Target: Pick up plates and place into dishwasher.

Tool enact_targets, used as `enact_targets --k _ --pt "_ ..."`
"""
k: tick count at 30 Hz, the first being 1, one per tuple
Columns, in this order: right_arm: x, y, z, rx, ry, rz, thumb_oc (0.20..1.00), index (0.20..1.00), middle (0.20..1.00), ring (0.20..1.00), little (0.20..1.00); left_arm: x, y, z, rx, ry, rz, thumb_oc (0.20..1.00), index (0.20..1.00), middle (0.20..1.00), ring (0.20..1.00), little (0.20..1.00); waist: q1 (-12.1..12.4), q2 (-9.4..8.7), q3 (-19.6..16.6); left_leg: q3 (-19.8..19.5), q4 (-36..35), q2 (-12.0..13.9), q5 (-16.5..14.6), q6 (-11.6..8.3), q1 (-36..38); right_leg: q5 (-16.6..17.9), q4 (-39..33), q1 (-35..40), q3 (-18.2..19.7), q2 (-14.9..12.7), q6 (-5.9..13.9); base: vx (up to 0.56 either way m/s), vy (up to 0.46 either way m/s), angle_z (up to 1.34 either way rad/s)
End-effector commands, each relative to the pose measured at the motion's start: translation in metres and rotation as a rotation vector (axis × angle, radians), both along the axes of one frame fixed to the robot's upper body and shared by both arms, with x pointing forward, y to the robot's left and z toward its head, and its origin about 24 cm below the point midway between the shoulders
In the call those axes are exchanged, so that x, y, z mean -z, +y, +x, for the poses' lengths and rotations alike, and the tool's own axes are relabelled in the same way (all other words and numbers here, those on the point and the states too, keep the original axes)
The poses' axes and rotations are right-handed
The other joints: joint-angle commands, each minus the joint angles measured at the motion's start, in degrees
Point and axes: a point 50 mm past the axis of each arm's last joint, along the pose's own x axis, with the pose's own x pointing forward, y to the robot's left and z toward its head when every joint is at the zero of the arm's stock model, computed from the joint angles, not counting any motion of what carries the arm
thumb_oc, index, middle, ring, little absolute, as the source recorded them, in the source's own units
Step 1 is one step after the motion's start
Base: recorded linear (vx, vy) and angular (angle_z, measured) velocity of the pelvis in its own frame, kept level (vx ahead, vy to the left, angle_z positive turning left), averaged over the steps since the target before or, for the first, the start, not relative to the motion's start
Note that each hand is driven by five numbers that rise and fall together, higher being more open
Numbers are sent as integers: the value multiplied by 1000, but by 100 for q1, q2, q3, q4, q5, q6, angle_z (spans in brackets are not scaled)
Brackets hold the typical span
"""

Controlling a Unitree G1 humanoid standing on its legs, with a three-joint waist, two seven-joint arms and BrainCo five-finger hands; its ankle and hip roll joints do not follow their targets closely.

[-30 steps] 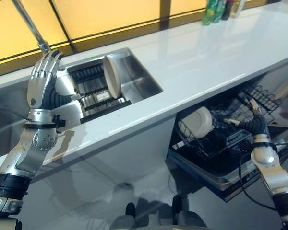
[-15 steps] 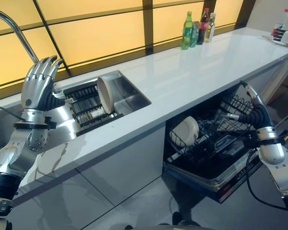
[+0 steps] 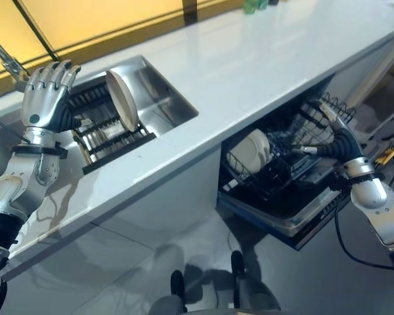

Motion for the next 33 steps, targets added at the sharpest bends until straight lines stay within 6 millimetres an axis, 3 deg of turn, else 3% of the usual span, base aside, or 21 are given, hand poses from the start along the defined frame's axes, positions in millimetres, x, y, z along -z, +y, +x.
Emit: enact_targets --k 1,6,14,25,33 --pt "-53 14 7 -83 -173 -6 1000 1000 1000 1000 1000 -67 6 -5 -70 -240 148 1000 1000 1000 1000 1000 -86 -141 429 174 76 -442 -369 395 -230 -566 76 174 80 240 259 -112 0 -1" --pt "-61 16 10 -104 -177 -3 1000 1000 1000 1000 1000 -97 3 -5 -132 -322 245 1000 1000 1000 1000 1000 -112 -170 652 198 65 -405 -286 357 -431 -488 79 -28 20 233 280 -99 -1 -2" --pt "-66 15 10 -129 -159 5 1000 1000 1000 1000 1000 -120 3 -7 -246 -350 400 1000 1000 1000 1000 1000 -133 -202 746 224 56 -388 -221 308 -578 -436 77 -172 -89 214 296 -55 -8 -1" --pt "-70 9 7 -148 -143 15 1000 1000 1000 1000 1000 -112 5 -1 -315 -173 562 1000 1000 1000 1000 1000 -170 -185 715 240 90 -392 -209 269 -575 -448 90 -164 -189 203 269 0 0 0" --pt "-76 12 10 -157 -140 -11 1000 1000 1000 1000 1000 -114 -11 12 -272 -52 652 1000 1000 1000 1000 1000 -249 -188 780 271 90 -398 -196 279 -605 -431 101 -215 -168 224 261 0 0 0"
